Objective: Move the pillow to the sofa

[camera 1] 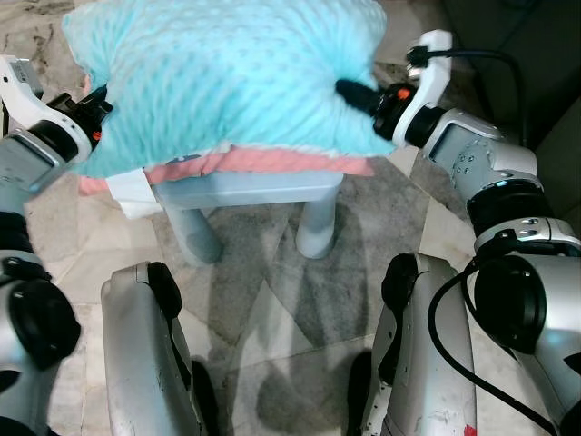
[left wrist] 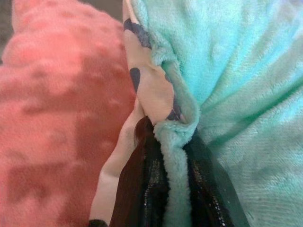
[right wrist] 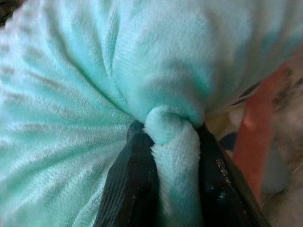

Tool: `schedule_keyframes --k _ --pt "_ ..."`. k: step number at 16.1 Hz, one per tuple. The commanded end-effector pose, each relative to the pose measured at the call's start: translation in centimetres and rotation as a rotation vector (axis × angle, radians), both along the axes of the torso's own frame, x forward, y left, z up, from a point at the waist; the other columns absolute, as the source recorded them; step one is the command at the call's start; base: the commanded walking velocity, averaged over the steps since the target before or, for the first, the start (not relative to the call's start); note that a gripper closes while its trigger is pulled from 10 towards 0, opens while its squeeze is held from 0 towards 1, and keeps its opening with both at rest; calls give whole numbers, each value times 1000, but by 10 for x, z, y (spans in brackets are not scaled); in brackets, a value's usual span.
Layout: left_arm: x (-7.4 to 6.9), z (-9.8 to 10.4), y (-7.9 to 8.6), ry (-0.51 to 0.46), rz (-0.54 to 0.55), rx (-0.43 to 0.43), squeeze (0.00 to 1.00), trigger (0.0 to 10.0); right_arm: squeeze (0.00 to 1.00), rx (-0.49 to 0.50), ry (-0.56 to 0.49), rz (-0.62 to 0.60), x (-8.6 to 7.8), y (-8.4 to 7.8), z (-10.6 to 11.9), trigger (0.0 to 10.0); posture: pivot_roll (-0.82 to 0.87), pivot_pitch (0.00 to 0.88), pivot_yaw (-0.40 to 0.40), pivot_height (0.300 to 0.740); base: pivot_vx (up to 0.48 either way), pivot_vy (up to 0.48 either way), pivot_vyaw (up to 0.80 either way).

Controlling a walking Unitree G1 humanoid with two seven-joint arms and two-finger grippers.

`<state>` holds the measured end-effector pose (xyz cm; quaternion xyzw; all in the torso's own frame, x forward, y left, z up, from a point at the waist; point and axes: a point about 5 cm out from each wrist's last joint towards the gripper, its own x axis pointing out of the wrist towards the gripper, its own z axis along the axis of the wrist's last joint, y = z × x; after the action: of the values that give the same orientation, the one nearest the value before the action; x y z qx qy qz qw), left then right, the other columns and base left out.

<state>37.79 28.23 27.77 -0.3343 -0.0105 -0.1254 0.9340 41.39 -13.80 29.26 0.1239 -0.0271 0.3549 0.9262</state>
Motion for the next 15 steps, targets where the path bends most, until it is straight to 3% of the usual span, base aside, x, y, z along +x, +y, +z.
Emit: schedule_keyframes --k 1,4,5,9,11,12,15 --pt "-1 -7 3 6 43 34 0 0 0 16 -24 -28 0 -2 2 0 27 152 -25 300 0 0 0" --pt "1 -10 -7 -109 182 171 0 0 0 19 -108 -102 -2 -9 7 0 11 58 -24 300 0 0 0" --pt "0 -9 -12 -165 236 254 0 0 0 24 -131 -133 -3 -12 6 0 5 29 -23 300 0 0 0" --pt "-7 -7 -27 -324 363 347 0 0 0 17 -222 -197 -13 -11 -1 0 -3 0 -18 300 0 0 0" --pt "-10 -15 -40 -353 399 346 0 0 0 4 -254 -230 -20 -9 -8 0 -7 0 -15 300 0 0 0" --pt "-16 -19 -55 -407 404 413 0 0 0 3 -276 -266 -27 -8 -14 0 -12 0 -15 300 0 0 0" --pt "-20 -26 -67 -416 422 405 0 0 0 -6 -294 -324 -35 -10 -21 0 -18 0 -16 300 0 0 0"
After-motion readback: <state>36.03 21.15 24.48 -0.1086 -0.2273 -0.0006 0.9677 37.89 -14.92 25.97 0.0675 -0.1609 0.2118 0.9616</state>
